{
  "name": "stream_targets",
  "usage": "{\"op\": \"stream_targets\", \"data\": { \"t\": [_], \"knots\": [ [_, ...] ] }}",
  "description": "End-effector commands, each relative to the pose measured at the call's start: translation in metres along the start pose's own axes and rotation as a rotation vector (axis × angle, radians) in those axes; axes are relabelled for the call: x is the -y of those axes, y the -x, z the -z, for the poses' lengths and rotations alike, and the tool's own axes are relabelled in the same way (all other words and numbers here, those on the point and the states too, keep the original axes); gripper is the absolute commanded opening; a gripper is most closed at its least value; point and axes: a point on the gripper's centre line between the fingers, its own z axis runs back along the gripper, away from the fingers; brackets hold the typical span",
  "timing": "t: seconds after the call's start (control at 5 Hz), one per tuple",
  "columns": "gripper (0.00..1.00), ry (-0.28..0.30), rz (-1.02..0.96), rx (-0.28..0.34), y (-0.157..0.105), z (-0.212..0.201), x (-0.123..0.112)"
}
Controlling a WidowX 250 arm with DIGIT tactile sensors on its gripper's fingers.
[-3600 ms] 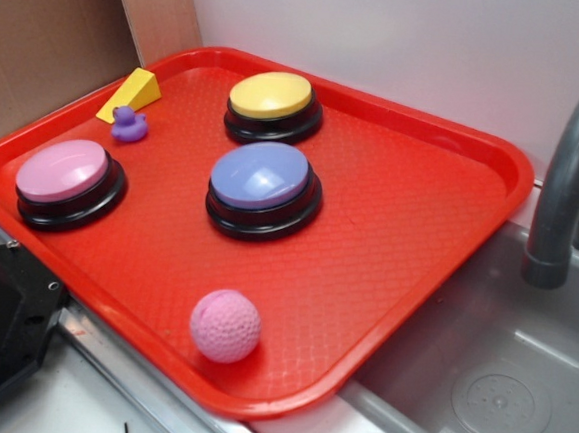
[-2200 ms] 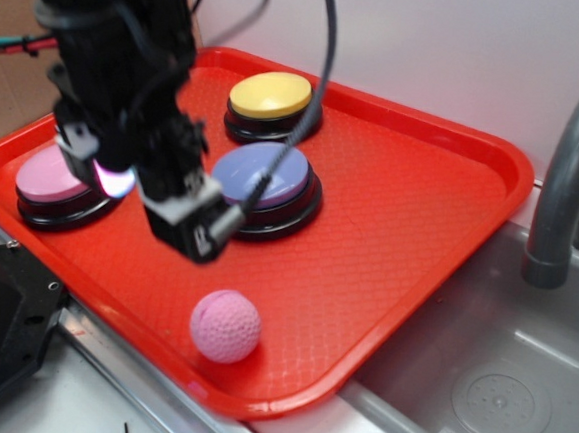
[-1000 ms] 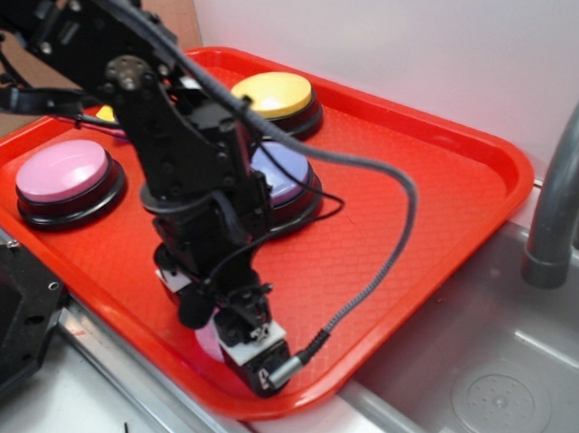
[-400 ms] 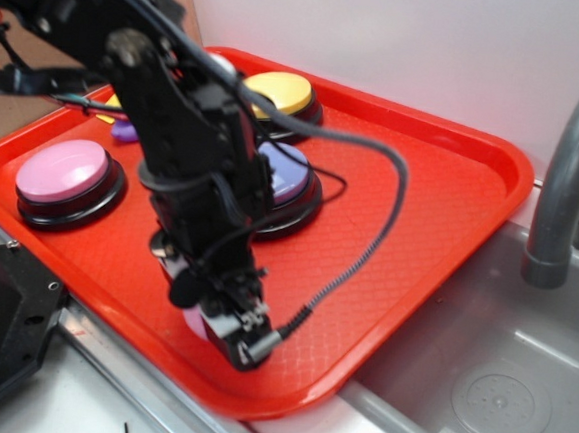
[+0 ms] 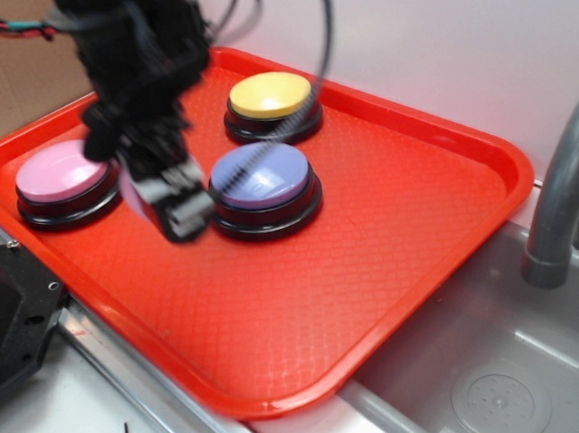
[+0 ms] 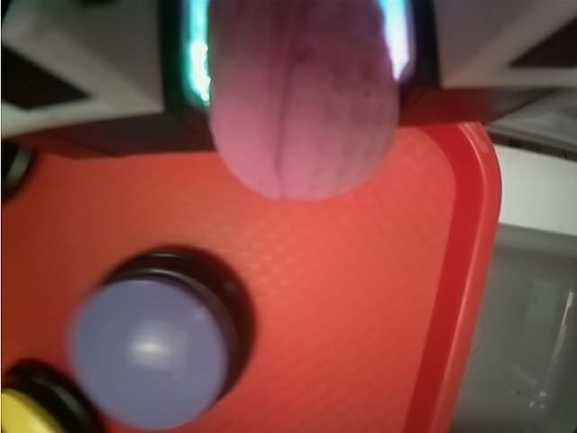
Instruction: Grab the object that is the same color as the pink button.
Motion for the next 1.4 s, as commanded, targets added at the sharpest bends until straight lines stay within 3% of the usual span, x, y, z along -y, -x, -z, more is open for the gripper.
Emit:
{"op": "stream_targets", "data": {
  "t": [0.0,0.2,0.6,1.2],
  "knots": [
    [0.00,0.002,-0.089,0.137,0.001,-0.047,-0.047],
    [0.00,-0.031,-0.098,0.143,-0.011,-0.058,-0.070],
    [0.00,-0.013,-0.220,0.075,-0.002,-0.047,-0.110],
    [0.00,-0.047,-0.195,0.045,-0.025,-0.046,-0.132]
  ]
}}
